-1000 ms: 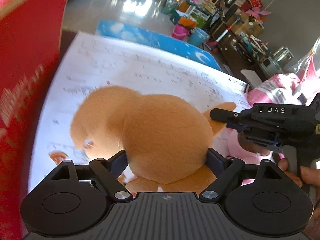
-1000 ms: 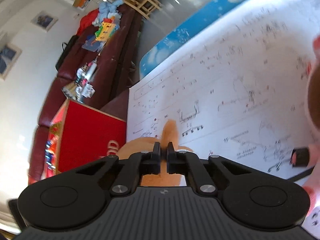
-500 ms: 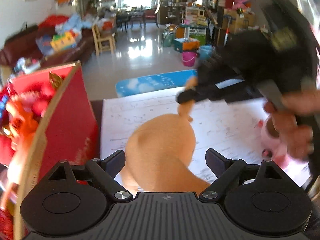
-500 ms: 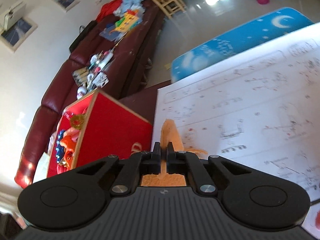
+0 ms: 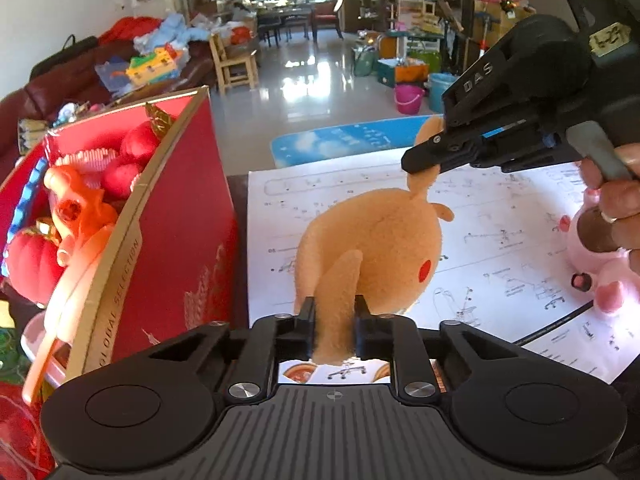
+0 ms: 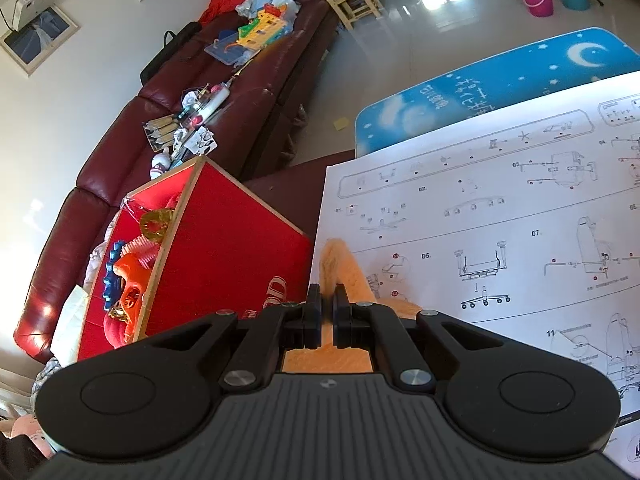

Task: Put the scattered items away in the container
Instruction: 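Close the left tool on the plush dog's ear while the right tool holds it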

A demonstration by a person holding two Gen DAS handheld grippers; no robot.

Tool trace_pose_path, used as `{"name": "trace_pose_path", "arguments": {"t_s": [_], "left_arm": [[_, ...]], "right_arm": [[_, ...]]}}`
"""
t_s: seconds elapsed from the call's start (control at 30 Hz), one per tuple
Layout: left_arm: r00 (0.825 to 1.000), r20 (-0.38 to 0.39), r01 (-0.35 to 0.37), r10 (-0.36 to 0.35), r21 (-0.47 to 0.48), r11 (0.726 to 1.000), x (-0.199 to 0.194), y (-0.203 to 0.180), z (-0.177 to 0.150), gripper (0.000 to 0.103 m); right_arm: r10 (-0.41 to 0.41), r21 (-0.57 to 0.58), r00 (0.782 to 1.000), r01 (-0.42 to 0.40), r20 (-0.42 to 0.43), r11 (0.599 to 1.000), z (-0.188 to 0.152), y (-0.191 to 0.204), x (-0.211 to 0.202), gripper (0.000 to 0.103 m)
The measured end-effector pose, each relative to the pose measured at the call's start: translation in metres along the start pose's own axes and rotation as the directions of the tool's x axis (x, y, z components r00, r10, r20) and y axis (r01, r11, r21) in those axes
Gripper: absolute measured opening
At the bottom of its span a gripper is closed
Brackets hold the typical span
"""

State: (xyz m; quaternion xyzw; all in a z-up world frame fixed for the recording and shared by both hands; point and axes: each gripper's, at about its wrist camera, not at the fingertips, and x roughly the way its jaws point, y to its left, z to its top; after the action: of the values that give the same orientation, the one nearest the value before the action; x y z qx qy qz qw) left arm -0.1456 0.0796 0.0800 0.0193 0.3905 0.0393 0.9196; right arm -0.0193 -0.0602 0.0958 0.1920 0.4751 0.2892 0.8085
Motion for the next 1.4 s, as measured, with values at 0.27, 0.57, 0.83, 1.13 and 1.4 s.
{"name": "trace_pose_path", "arguments": {"t_s": [0.27, 0.57, 0.83, 1.13, 1.4], "left_arm": [[0.999, -0.009, -0.042, 0.042, 0.025, 0.999, 0.001, 0.005, 0.0, 0.008], [0.999, -0.02, -0.047, 0.047, 0.012, 0.999, -0.001, 0.007, 0.001, 0.009], [0.998, -0.043, -0.052, 0.051, -0.038, 0.998, 0.004, 0.016, 0.012, 0.01], [0.992, -0.029, -0.121, 0.121, -0.014, 0.993, 0.028, 0.012, 0.056, 0.03], [0.98, 0.042, -0.192, 0.193, -0.023, 0.981, 0.075, 0.009, 0.1, 0.058]], "right_arm": [[0.059, 0.061, 0.998, -0.059, 0.007, 0.996, 0.002, -0.014, -0.005, 0.045], [0.047, 0.008, 0.998, -0.048, 0.034, 0.999, -0.001, -0.016, -0.005, 0.065], [0.035, -0.169, 0.998, -0.026, 0.05, 0.985, -0.019, -0.007, 0.0, 0.082], [0.031, -0.11, 0.999, -0.027, 0.034, 0.994, -0.005, -0.026, 0.02, 0.082], [0.004, 0.029, 0.998, -0.006, 0.069, 1.0, 0.029, -0.053, 0.035, 0.082]]}}
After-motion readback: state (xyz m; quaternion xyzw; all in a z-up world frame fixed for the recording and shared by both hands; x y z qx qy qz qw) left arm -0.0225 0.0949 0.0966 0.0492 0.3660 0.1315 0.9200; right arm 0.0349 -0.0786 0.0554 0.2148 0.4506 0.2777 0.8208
